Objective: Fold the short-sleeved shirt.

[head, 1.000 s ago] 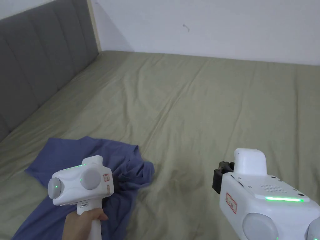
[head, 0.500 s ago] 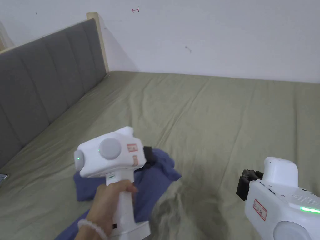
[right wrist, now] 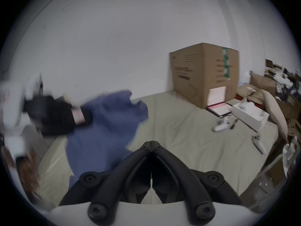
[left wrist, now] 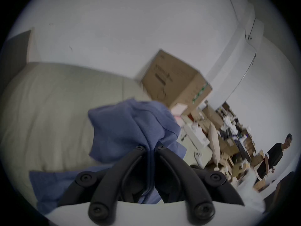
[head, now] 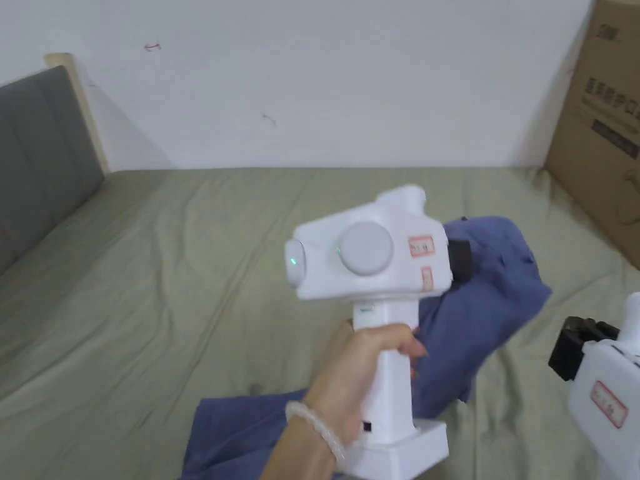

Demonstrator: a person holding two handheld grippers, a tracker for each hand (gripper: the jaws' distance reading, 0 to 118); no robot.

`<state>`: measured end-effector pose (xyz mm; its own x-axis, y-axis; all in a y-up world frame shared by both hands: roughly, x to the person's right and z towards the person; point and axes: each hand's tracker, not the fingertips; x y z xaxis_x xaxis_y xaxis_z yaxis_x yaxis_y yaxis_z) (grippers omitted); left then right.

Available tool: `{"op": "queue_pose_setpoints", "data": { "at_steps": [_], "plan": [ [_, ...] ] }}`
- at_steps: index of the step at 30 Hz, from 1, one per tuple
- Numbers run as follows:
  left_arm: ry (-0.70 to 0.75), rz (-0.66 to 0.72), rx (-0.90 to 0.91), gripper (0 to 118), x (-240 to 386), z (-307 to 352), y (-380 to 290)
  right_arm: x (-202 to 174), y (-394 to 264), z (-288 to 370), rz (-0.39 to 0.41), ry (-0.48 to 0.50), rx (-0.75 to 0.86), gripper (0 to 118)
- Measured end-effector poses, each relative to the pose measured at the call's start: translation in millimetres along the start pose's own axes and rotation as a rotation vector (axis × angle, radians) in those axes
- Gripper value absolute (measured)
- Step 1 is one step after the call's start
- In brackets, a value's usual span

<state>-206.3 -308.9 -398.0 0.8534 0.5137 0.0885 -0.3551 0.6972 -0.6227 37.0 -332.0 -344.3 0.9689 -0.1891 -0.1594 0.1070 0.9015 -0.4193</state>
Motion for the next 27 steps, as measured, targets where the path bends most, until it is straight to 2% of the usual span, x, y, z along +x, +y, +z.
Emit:
{"op": "queue_pose_setpoints", "data": {
  "at_steps": [2,5,9,10,11,12,13,14,17,21,22,23,24,25,26,27],
  "plan": [
    [-0.007,0.016,-0.112,7,-4.2,-40.3,-34.5,21.3,-0.6,1.8,-0.027,-0.048,-0.002,0],
    [0.098,-0.008,-0.287,7,-14.8,-93.8,-98.2,44.7,-7.2,1.8,-0.056,-0.104,-0.029,0],
    [0.115,-0.056,-0.459,8,-21.0,-128.8,-170.2,54.5,-22.2,-2.9,-0.078,-0.127,-0.082,0],
    [0.129,-0.057,-0.459,18,-21.4,-132.1,-178.2,54.4,-25.1,-4.6,-0.078,-0.13,-0.093,0],
    [0.139,-0.058,-0.458,34,-21.2,-132.7,-181.9,54.0,-28.0,-5.9,-0.077,-0.128,-0.105,0],
    [0.139,-0.062,-0.451,57,-21.7,-129.4,-180.8,52.6,-30.2,-6.4,-0.075,-0.123,-0.112,0],
    [0.123,-0.059,-0.448,94,-21.4,-127.0,-176.2,50.7,-31.6,-7.0,-0.07,-0.118,-0.119,0],
    [0.06,-0.039,-0.452,109,-19.2,-125.6,-171.2,49.9,-33.0,-10.5,-0.063,-0.113,-0.127,0],
    [0.078,-0.074,-0.432,118,-11.6,-109.4,-153.2,41.7,-32.9,-12.6,-0.052,-0.095,-0.137,0],
    [0.132,-0.113,-0.339,110,-20.3,-69.9,-132.8,28.8,-31.6,-14.0,-0.036,-0.058,-0.136,0],
    [0.134,-0.111,-0.308,96,-26.4,-58.5,-129.4,26.2,-32.1,-16.2,-0.027,-0.053,-0.139,0],
    [0.161,-0.115,-0.287,75,-35.4,-47.2,-125.4,22.5,-33.4,-17.8,-0.023,-0.045,-0.145,0],
    [0.219,-0.119,-0.276,45,-44.2,-38.2,-123.8,19.0,-35.7,-20.0,-0.022,-0.032,-0.154,0],
    [0.277,-0.131,-0.272,10,-51.8,-30.8,-124.6,15.4,-38.0,-22.0,-0.023,-0.021,-0.165,0],
    [0.329,-0.144,-0.274,2,-62.9,-24.5,-128.1,10.5,-41.2,-24.6,-0.021,-0.008,-0.18,0],
    [0.358,-0.143,-0.27,1,-74.5,-16.7,-131.8,6.0,-44.7,-26.3,-0.016,0.003,-0.187,0]
  ]
}}
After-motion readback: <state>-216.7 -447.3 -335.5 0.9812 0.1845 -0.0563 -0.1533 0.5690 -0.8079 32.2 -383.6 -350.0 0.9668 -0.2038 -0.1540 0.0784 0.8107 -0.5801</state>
